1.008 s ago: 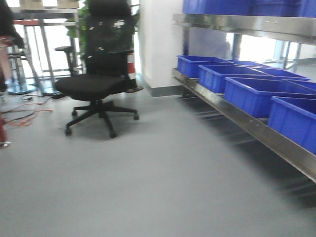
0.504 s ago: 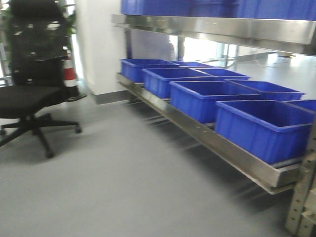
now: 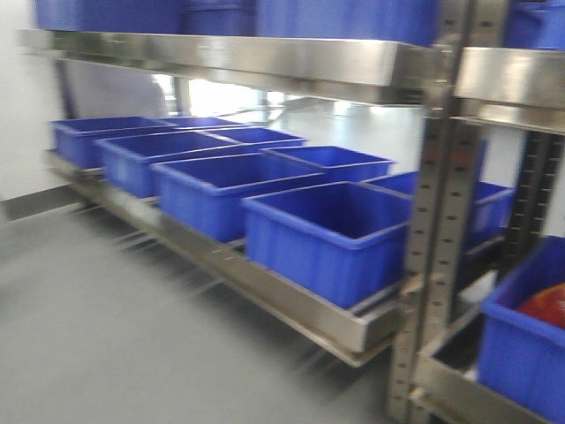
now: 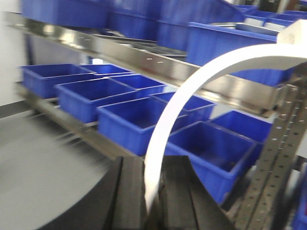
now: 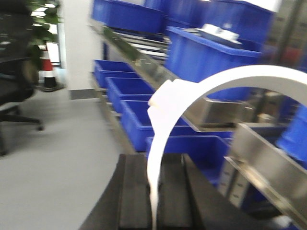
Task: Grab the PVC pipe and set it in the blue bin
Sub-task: 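Drive the base toward the shelves of blue bins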
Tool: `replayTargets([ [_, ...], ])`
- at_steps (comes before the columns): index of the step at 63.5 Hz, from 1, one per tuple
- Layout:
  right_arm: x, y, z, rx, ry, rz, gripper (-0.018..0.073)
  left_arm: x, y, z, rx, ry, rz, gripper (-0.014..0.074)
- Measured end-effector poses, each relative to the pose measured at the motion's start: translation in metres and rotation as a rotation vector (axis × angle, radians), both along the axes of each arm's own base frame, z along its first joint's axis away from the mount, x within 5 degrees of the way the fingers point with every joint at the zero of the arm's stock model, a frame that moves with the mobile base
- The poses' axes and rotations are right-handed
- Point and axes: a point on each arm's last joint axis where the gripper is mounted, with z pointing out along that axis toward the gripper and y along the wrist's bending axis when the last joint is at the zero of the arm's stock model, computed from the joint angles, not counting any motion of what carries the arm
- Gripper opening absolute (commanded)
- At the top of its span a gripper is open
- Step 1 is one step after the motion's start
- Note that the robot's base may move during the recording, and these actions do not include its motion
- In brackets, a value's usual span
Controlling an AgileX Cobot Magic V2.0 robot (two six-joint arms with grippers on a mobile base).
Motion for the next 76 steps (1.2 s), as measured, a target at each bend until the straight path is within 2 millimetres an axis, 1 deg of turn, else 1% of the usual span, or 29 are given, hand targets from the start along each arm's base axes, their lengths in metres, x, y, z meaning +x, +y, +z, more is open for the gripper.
replayTargets([
  [76, 0.0000, -0.0001, 0.0002, 0.000, -0.002, -0.001, -0.0155, 0.0000, 0.0000, 0.0000, 0.000, 0.000, 0.000, -0.0111],
])
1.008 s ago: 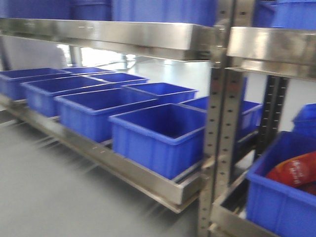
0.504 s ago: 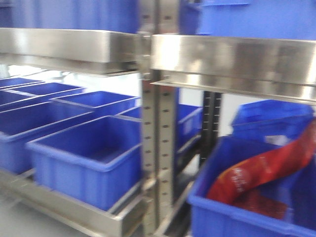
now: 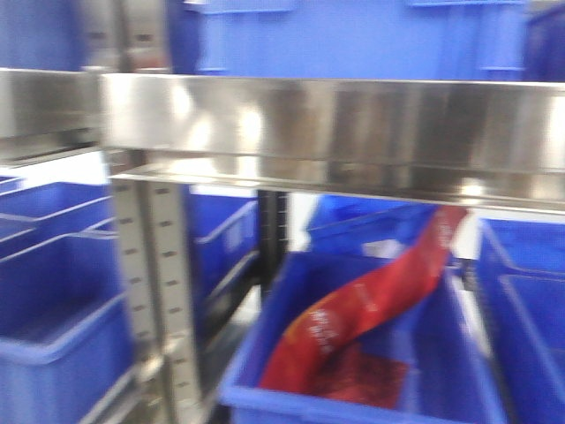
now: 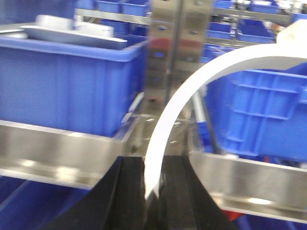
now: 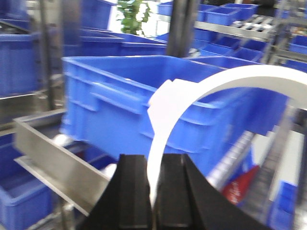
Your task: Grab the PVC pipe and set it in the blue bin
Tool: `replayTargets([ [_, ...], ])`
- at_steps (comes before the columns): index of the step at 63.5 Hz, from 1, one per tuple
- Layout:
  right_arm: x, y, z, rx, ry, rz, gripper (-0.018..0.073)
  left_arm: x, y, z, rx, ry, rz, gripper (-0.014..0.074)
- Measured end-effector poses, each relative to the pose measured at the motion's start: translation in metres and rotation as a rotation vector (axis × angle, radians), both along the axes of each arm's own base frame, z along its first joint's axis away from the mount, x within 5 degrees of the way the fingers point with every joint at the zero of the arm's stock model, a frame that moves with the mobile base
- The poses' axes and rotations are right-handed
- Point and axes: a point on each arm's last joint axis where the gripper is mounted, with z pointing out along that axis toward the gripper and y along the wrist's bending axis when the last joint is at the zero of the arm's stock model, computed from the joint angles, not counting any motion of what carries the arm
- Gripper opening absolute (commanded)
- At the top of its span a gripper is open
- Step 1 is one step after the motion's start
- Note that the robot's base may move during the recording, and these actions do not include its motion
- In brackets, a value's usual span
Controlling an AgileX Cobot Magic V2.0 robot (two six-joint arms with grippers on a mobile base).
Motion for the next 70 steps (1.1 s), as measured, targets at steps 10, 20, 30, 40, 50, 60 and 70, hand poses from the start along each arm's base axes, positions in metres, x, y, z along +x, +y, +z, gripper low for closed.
replayTargets([
  [10, 0.0000, 0.0000, 0.0000, 0.000, 0.000, 0.000, -0.0155, 0.0000, 0.0000, 0.0000, 0.000, 0.000, 0.000, -0.0111],
  [20, 0.0000, 0.0000, 0.0000, 0.000, 0.000, 0.000, -0.0155, 0.0000, 0.0000, 0.0000, 0.000, 0.000, 0.000, -0.0111],
  [30, 0.0000, 0.0000, 0.0000, 0.000, 0.000, 0.000, -0.0155, 0.0000, 0.0000, 0.0000, 0.000, 0.000, 0.000, -0.0111],
  [40, 0.0000, 0.0000, 0.0000, 0.000, 0.000, 0.000, -0.0155, 0.0000, 0.0000, 0.0000, 0.000, 0.000, 0.000, -0.0111],
  [50, 0.0000, 0.0000, 0.0000, 0.000, 0.000, 0.000, -0.0155, 0.0000, 0.0000, 0.0000, 0.000, 0.000, 0.000, -0.0111],
  [60, 0.0000, 0.0000, 0.0000, 0.000, 0.000, 0.000, -0.0155, 0.0000, 0.0000, 0.0000, 0.000, 0.000, 0.000, -0.0111],
  [70, 0.0000, 0.0000, 0.0000, 0.000, 0.000, 0.000, -0.0155, 0.0000, 0.0000, 0.0000, 0.000, 0.000, 0.000, -0.0111],
])
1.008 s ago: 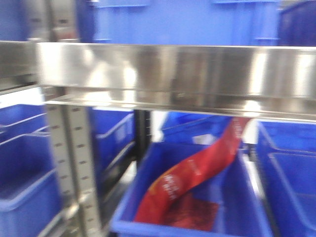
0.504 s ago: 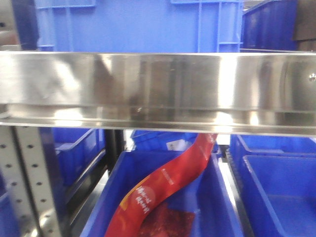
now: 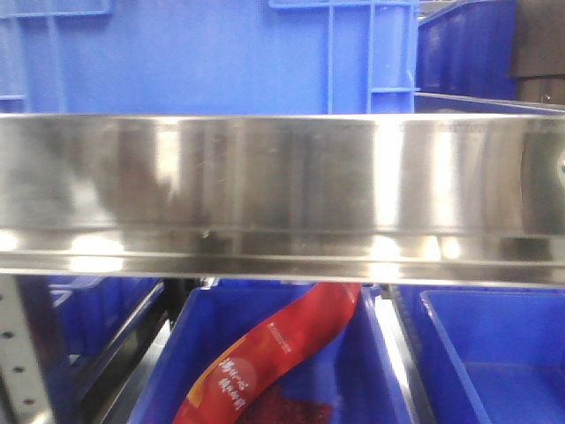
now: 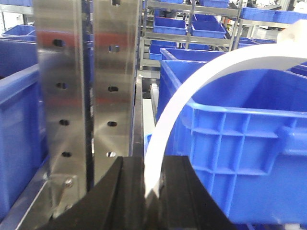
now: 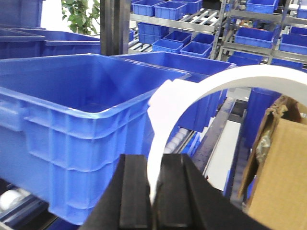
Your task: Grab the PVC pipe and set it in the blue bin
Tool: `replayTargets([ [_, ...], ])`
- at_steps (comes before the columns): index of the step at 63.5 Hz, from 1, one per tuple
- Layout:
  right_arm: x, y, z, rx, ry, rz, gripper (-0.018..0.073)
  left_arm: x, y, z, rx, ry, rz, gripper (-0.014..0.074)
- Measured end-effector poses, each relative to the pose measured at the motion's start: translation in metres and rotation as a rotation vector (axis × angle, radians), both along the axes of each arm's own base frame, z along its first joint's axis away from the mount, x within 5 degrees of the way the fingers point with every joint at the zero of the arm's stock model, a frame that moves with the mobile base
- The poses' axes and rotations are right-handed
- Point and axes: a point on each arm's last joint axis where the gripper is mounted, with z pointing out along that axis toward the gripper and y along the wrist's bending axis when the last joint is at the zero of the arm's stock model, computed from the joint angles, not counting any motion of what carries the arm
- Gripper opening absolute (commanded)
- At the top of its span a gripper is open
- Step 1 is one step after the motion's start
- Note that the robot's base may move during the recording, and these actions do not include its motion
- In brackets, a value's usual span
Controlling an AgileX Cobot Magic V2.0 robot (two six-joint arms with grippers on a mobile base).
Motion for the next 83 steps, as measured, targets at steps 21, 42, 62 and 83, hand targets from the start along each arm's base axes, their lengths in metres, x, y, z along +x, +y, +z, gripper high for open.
replayTargets([
  [21, 0.0000, 0.0000, 0.0000, 0.000, 0.000, 0.000, -0.0155, 0.0000, 0.0000, 0.0000, 0.000, 0.000, 0.000, -0.0111],
  [42, 0.0000, 0.0000, 0.0000, 0.000, 0.000, 0.000, -0.0155, 0.0000, 0.0000, 0.0000, 0.000, 0.000, 0.000, -0.0111],
  [62, 0.0000, 0.0000, 0.0000, -0.002, -0.001, 0.000, -0.0155, 0.0000, 0.0000, 0.0000, 0.000, 0.000, 0.000, -0.0111],
  [83, 0.0001, -0.0002, 0.0005, 0.002, -0.006, -0.002, -0.0155, 0.0000, 0.0000, 0.0000, 0.000, 0.000, 0.000, -0.0111],
])
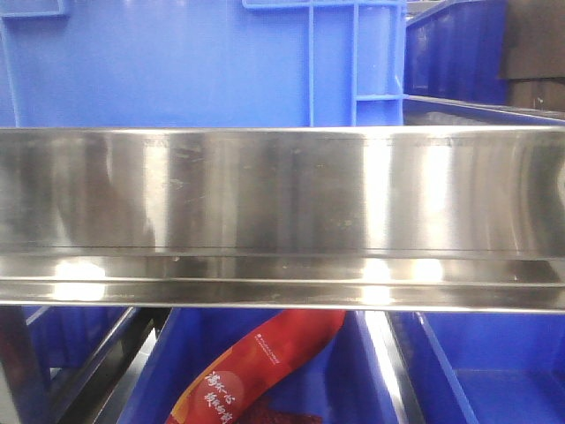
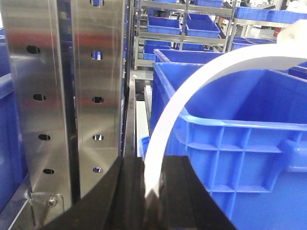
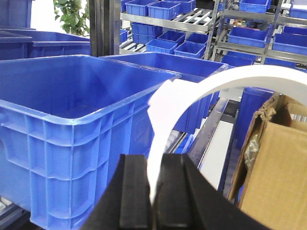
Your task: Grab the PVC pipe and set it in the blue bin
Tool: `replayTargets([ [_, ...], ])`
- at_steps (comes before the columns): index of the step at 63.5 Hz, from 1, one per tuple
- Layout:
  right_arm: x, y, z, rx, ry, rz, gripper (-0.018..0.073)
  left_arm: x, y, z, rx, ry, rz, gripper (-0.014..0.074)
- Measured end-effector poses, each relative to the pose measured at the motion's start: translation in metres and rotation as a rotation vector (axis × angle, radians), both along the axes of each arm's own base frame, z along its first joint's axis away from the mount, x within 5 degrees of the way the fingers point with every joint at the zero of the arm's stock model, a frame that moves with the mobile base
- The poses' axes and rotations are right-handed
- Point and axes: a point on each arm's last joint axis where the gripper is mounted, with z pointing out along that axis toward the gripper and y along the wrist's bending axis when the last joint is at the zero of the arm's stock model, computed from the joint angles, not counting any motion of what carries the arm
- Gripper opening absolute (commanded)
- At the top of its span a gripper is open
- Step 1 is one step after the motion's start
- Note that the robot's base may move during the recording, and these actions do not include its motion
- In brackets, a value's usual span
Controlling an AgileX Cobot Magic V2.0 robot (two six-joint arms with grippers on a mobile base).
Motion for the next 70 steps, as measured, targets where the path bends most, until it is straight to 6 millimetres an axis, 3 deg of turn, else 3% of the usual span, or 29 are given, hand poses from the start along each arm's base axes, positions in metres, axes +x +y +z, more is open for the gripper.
replayTargets([
  [70, 0.0008, -0.0019, 0.0050, 0.013, -0.054, -0.022, -0.0155, 0.0004, 0.0007, 0.0075, -0.005, -0.082, 0.007, -0.0111],
])
